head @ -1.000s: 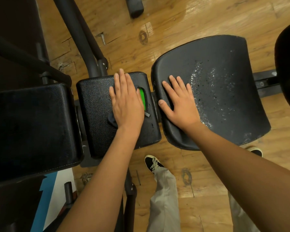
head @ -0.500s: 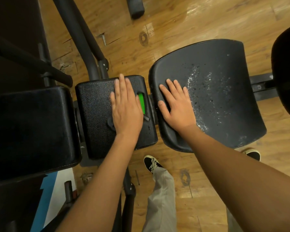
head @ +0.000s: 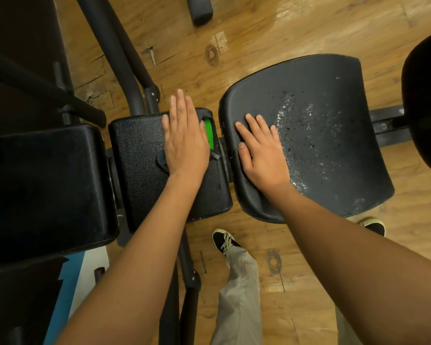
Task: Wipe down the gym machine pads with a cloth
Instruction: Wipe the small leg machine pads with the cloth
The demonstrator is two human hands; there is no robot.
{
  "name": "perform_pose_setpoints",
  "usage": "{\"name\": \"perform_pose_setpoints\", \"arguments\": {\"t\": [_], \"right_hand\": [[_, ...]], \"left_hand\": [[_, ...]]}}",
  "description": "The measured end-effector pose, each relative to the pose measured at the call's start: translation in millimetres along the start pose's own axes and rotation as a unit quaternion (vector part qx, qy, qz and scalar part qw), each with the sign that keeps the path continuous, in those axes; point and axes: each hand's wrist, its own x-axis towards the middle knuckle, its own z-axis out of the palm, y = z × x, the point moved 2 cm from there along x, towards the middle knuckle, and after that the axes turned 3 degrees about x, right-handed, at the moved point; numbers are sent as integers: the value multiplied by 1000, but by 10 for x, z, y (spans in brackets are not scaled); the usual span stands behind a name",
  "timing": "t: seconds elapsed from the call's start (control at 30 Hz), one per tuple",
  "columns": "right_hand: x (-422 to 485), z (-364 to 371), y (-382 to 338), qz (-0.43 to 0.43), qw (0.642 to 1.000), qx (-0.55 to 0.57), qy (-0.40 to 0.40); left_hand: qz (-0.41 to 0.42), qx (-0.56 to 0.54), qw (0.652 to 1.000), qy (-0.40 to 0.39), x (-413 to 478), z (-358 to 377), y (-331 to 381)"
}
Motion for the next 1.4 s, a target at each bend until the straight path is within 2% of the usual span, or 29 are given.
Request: {"name": "perform_pose_setpoints", "arguments": {"t": [0.27,0.37,0.67,0.83,1.03,1.27,1.4], "right_hand": [[-1,-22,-5,4,1000,12,-2],[-4,-29,-11,4,1000,15,-5],[-20,-22,-7,2,1000,12,1],[-9,-32,-15,1,1000,16,-1],[-2,-24,4,1,1000,15,-3],[-17,-27,-1,10,1000,15,-7],[17,-109,-5,6,998,28,-61]], "left_hand": [[-21,4,999,-48,-1393,81,-65],[-23,13,999,-45,-1217,96,-26],[-34,24,999,-8,99,31,157],[-3,17,1000,-1,-420,56,70],[13,30,999,-44,-1500,145,-19],[-8,48,998,-48,-1451,202,50],[-11,48,998,-45,-1454,190,56]]}}
